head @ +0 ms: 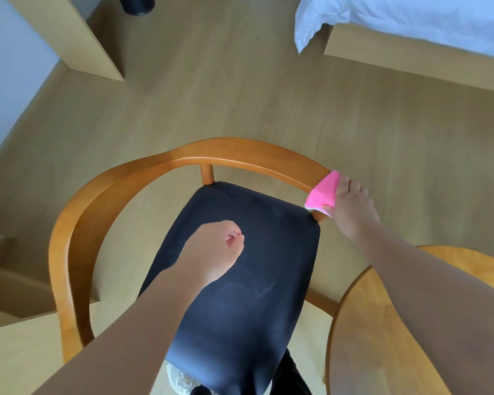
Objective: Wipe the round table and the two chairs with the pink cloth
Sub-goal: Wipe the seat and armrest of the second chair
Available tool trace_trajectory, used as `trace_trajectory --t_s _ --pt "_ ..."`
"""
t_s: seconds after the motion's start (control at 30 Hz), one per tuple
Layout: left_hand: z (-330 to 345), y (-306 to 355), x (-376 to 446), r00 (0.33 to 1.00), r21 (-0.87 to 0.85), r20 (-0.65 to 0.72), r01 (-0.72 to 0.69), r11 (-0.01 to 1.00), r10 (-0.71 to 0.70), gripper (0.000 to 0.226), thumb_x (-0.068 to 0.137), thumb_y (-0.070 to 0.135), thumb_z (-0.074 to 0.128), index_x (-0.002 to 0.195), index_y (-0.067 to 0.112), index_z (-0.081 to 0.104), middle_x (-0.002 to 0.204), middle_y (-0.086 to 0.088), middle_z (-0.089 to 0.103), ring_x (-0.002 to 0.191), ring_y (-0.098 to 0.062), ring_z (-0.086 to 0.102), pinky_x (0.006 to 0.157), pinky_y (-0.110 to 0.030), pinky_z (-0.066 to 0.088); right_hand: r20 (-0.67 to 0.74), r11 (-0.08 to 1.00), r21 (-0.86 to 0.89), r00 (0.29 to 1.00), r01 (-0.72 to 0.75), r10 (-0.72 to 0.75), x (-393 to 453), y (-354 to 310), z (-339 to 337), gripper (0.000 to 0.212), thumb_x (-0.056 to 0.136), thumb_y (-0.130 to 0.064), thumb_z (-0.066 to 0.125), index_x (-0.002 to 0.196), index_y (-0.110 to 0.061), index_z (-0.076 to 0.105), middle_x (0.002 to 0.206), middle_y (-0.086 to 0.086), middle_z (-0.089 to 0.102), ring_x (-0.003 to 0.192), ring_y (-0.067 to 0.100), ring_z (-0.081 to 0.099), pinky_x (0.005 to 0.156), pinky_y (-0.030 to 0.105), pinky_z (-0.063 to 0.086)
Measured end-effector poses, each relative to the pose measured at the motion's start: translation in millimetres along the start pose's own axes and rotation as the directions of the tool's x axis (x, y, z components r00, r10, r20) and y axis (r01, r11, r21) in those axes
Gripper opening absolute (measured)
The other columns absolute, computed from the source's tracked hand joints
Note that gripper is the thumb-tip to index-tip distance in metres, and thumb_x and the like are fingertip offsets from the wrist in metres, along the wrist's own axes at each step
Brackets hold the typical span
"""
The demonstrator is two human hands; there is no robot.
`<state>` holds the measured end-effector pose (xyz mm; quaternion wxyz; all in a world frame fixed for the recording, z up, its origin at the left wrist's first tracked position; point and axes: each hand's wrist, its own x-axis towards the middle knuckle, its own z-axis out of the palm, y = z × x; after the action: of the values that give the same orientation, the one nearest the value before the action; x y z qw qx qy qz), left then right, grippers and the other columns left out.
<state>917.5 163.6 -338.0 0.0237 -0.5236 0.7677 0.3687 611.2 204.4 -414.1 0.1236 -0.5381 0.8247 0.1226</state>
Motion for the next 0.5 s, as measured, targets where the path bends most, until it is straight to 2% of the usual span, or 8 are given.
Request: trace_trajectory --t_s 0.1,0.23,0.33,0.4,0.43,0.5 --pt "1 0 -5 1.000 -0.010 0.004 0.002 1.000 -0.002 0.016 0.094 0.032 0.048 0.097 0.025 0.062 0.084 0.016 0.062 0.082 -0.006 0.060 0.077 -0.028 0.053 0.030 0.998 0.039 0.998 -0.053 0.052 -6 0 1 0.088 0.094 -0.040 0.056 0.147 0.008 0.005 0.131 0.024 0.040 0.115 0.034 0.045 0.093 0.039 0.043" --pt "-2 3 -15 1.000 -0.014 -0.001 -0.006 1.000 0.006 0.014 0.094 0.033 0.048 0.095 0.027 0.061 0.083 0.015 0.062 0.080 -0.005 0.060 0.075 -0.027 0.053 0.076 0.984 0.093 0.986 -0.154 0.147 -9 -7 -8 0.081 0.091 -0.025 0.064 0.145 0.009 0.014 0.131 0.025 0.044 0.116 0.034 0.050 0.091 0.038 0.046" --pt "-12 -1 -22 1.000 -0.002 -0.019 -0.023 1.000 0.023 0.014 0.094 0.032 0.048 0.094 0.027 0.061 0.082 0.015 0.062 0.079 -0.005 0.059 0.073 -0.024 0.052 0.125 0.945 0.170 0.958 -0.278 0.260 -17 -10 -14 0.065 0.092 -0.008 0.059 0.144 0.007 0.024 0.134 0.022 0.048 0.117 0.034 0.053 0.090 0.039 0.048" --pt "-21 -5 -27 0.998 0.013 -0.037 -0.046 0.999 0.047 0.014 0.094 0.032 0.048 0.095 0.027 0.061 0.083 0.015 0.062 0.078 -0.006 0.059 0.072 -0.021 0.051 0.159 0.903 0.232 0.930 -0.363 0.332 -24 -14 -16 0.060 0.090 0.001 0.055 0.142 0.006 0.028 0.125 0.020 0.057 0.111 0.035 0.058 0.088 0.041 0.048" --pt "-25 -8 -30 0.997 0.014 -0.048 -0.054 0.998 0.055 0.014 0.094 0.032 0.048 0.095 0.027 0.061 0.082 0.015 0.062 0.078 -0.006 0.059 0.072 -0.020 0.051 0.168 0.887 0.259 0.922 -0.382 0.348 -28 -19 -19 0.064 0.087 0.004 0.056 0.144 0.005 0.026 0.119 0.019 0.061 0.108 0.036 0.060 0.087 0.042 0.049" --pt "-35 -15 -39 0.996 0.015 -0.070 -0.062 0.998 0.063 0.013 0.094 0.032 0.049 0.094 0.027 0.061 0.081 0.015 0.062 0.078 -0.006 0.059 0.073 -0.021 0.051 0.159 0.886 0.311 0.937 -0.345 0.310 -38 -37 -25 0.080 0.086 0.003 0.057 0.150 0.000 0.010 0.112 0.018 0.064 0.103 0.035 0.062 0.085 0.042 0.050"
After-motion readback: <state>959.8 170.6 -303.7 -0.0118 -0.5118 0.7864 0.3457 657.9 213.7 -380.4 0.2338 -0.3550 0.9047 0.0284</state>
